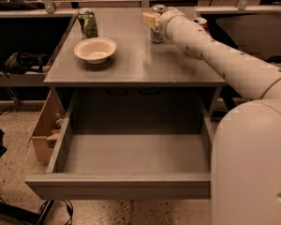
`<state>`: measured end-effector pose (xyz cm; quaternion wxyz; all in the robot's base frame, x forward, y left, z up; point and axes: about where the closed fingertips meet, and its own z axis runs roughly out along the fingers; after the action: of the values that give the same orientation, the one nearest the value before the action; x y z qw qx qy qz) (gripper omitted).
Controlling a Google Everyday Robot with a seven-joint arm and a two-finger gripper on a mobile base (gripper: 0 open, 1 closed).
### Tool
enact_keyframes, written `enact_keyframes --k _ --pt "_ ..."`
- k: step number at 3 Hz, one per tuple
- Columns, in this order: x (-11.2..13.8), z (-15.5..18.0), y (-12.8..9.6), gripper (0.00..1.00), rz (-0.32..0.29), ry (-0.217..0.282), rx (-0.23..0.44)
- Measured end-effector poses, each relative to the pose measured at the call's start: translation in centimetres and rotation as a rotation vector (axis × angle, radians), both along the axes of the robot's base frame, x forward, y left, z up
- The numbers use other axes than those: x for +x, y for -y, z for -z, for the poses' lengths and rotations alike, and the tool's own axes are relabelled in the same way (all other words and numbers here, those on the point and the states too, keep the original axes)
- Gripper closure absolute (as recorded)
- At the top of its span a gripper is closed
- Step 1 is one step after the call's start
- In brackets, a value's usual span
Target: Place redbull can into top drawer
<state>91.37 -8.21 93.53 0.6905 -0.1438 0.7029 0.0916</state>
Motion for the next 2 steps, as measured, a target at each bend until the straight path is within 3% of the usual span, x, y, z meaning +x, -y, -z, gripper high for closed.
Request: enact_keyframes --k 2 --pt "0.00 0.00 -0.01 0.84 0.000 0.000 0.000"
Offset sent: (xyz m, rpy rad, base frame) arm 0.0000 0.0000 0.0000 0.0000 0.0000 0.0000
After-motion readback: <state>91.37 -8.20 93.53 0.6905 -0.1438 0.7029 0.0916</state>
